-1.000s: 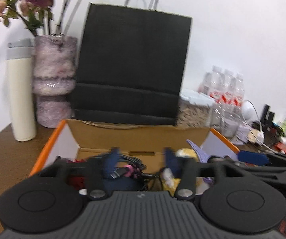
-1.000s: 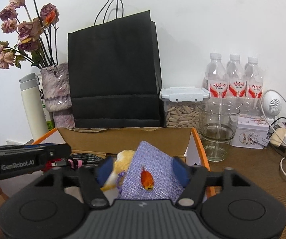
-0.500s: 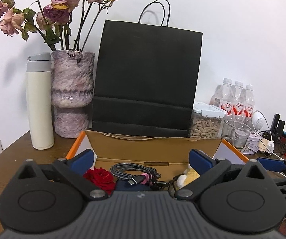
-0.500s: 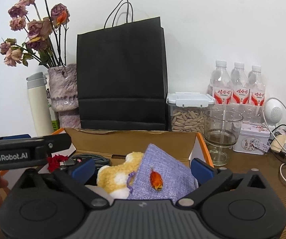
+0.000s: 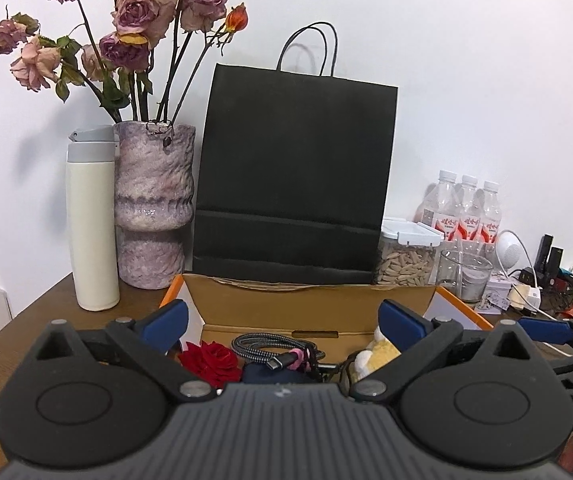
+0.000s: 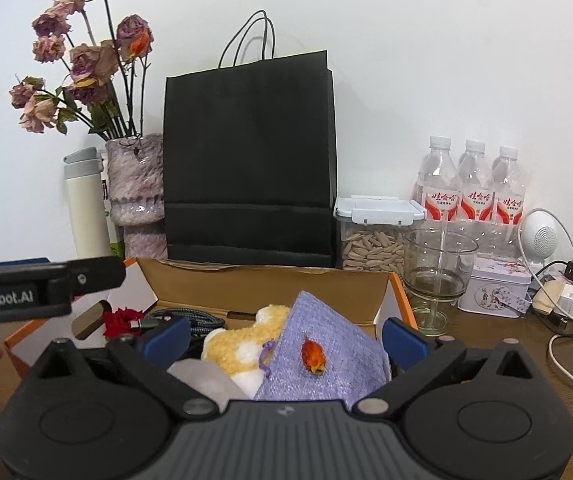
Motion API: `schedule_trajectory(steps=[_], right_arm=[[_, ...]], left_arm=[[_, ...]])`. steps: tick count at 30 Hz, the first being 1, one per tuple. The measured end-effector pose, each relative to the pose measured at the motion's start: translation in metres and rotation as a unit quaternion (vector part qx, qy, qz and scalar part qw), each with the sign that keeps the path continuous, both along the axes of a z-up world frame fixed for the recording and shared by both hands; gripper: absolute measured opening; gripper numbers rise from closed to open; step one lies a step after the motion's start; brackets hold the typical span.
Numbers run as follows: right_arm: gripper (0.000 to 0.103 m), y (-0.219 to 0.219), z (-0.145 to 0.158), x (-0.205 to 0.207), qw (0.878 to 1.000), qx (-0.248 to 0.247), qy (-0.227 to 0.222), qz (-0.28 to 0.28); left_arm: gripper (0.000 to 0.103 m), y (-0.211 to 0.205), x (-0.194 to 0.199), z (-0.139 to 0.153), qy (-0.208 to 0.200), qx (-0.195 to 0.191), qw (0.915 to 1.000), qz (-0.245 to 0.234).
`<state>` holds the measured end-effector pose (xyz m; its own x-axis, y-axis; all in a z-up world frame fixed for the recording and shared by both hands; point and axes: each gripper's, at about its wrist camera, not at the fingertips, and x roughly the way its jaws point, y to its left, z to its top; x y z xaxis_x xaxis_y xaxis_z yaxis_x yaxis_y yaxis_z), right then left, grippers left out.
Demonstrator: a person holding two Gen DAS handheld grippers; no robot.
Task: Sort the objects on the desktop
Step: 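Withdraw both grippers from the box toward the table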
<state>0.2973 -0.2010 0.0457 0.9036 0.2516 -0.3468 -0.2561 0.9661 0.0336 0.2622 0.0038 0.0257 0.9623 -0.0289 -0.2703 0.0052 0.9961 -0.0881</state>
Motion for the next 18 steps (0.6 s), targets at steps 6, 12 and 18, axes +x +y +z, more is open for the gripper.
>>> schedule_trajectory(steps=[6, 12, 18], right_arm=[[0.103, -0.004, 0.001, -0.018, 1.000, -0.006, -0.007, 0.008], [0.103, -0.010, 0.005, -0.042, 1.000, 0.001, -0.012, 0.026], [0.103, -0.009, 0.002, -0.062, 0.999, -0.008, -0.006, 0.042]], left_arm=[[0.103, 0.000, -0.016, -0.004, 0.005, 0.009, 0.9999, -0.013], [0.103, 0.006, -0.033, -0.011, 0.018, 0.014, 0.9996, -0.018], [0.103, 0.013, -0.049, -0.020, 0.042, 0.023, 0.9986, -0.022]])
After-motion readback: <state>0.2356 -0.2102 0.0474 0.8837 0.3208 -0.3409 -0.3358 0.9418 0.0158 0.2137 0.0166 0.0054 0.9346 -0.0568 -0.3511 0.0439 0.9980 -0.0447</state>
